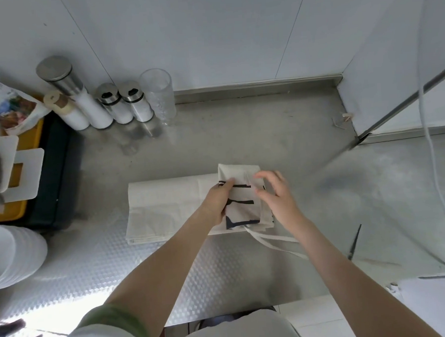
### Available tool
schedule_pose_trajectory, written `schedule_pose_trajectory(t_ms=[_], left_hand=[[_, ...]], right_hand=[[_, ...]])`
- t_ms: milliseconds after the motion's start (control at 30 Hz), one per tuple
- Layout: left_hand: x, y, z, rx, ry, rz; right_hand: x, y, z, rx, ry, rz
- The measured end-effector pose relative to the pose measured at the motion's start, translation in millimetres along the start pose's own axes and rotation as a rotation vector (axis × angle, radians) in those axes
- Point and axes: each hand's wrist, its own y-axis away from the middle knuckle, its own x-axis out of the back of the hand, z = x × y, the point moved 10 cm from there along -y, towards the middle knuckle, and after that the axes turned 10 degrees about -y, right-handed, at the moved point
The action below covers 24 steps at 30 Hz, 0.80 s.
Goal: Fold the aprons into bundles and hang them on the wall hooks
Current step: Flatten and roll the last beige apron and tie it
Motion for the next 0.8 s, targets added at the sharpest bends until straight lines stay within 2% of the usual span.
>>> schedule_pose_trajectory(t_ms=[67, 200, 267, 367, 467, 533, 600, 700, 800], left_hand=[[11.6, -3.0, -4.9, 0.007, -0.046, 0.051], [26.0, -4.6, -5.0, -0.024, -0.101, 0.149], [27.8, -5.5, -6.9, -0.022, -0.082, 0.158], [22.2, -4.4, -11.8, -0.008, 0.064, 0.063], [10.0, -1.4, -17.9, -0.02, 0.109, -0.106], [0.4, 0.9, -18.4, -0.04, 0.093, -0.202], [-3.8, 1.5, -16.2, -0.056, 0.129, -0.218], [-11.2, 4.6, -5.5, -0.076, 0.198, -0.235], [-19.8, 7.9, 3.9, -0.069, 0.269, -0.281]], right_hand=[[-2.3, -0.6, 11.6, -0.04, 0.136, 0.027], [-44.4, 7.5, 50.5, -0.128, 0.524, -0.262], [-52.4, 10.7, 60.5, -0.112, 0.664, -0.294], [-54.8, 10.3, 67.3, -0.09, 0.833, -0.266], [-55.0, 10.4, 70.7, -0.081, 0.88, -0.235], [-54.9, 8.4, 71.9, -0.079, 0.84, -0.236], [-53.8, 5.0, 69.0, -0.057, 0.688, -0.223], [-36.6, 3.9, 58.0, -0.063, 0.236, -0.1], [-33.0, 10.0, 48.5, -0.122, -0.11, -0.071]])
